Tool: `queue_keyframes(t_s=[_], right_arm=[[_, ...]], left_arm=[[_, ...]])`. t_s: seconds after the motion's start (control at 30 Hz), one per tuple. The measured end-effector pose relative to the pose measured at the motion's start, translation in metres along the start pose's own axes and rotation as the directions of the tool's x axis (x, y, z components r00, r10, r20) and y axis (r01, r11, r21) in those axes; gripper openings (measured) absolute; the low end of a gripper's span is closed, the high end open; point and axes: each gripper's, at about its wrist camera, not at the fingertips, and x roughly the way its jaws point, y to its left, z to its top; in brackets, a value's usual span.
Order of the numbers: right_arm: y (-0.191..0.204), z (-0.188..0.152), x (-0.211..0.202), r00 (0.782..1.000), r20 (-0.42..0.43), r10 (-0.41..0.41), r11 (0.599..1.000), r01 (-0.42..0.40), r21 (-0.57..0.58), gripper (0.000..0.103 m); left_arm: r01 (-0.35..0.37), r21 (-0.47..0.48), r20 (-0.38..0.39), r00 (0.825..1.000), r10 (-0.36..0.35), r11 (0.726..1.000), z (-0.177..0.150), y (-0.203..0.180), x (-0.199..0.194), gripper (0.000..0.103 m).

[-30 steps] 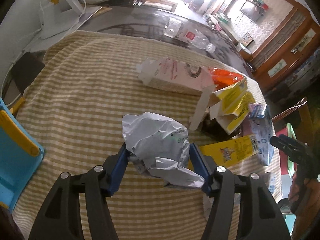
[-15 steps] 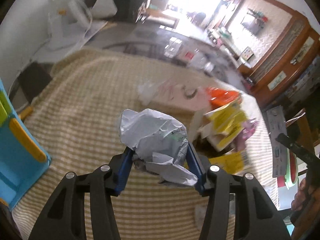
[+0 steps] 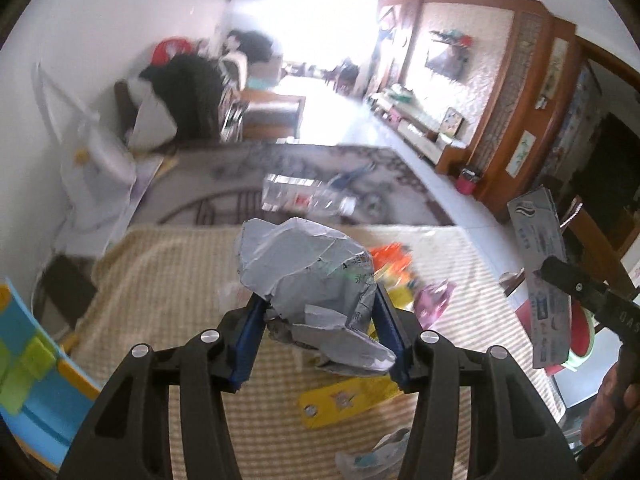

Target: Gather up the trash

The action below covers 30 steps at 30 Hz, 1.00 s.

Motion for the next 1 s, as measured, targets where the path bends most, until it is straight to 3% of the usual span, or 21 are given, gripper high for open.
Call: queue_keyframes(t_s=[0.33,1.0], right_arm=[[-0.003,0.005,-0.033,0.997,0.077,-0.012,1.000,0.011,0.010,0.052],[-0.021,-0.006,-0.058,0.995,0.097,-0.009,0.999,0.004,0.050,0.052]], left_arm=[[0.047,0.079,0.059,0.997,-0.052,0.996,0.019,-0.038,-0.026,0.050],[0.051,0.138,0.034,0.998,-0.056,0.989,0.010,-0.084,-0.026,0.050]])
